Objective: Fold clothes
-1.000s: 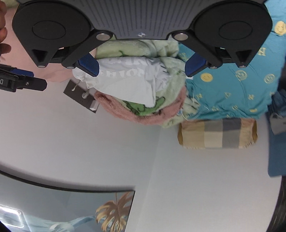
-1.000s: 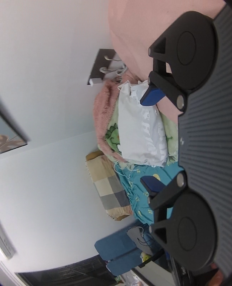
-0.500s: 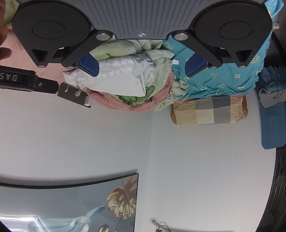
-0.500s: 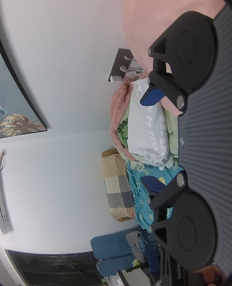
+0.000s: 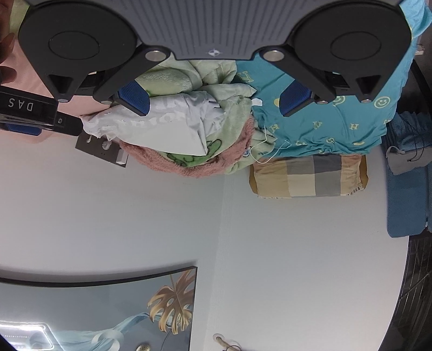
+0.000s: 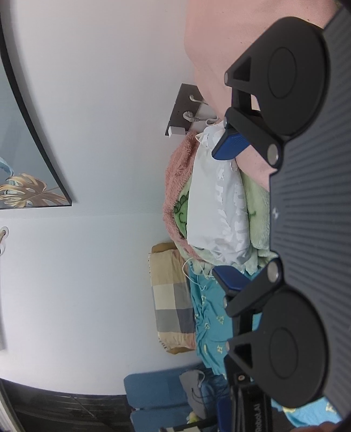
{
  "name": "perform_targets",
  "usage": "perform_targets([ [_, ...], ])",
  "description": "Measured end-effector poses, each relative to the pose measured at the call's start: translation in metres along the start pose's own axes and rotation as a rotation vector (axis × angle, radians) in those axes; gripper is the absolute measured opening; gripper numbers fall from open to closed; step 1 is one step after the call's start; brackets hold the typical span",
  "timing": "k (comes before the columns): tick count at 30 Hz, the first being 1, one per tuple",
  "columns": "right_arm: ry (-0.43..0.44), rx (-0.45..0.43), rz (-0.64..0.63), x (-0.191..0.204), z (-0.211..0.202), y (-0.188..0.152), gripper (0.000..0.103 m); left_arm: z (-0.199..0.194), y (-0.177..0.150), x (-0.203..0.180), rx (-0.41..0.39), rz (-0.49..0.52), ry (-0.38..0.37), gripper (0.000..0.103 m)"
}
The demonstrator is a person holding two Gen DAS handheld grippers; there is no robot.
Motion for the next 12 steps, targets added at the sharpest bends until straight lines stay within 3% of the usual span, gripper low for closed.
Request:
perform_targets([
  [12, 0.008, 0.021, 0.007, 0.0046, -0.0064, -0.0108, 0.087, 0.0006, -0.0036, -0.0044, 0.008, 0.006, -0.008, 0.103],
])
Point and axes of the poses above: each gripper's, at about its wrist camera, not at the fingertips, and z roughly the way its jaws point, x to its left, y to its top, the point moved 7 cm from there along z, roughly the way its jaws point, and after that the axes turned 5 degrees about -y, right-handed, at the moved point
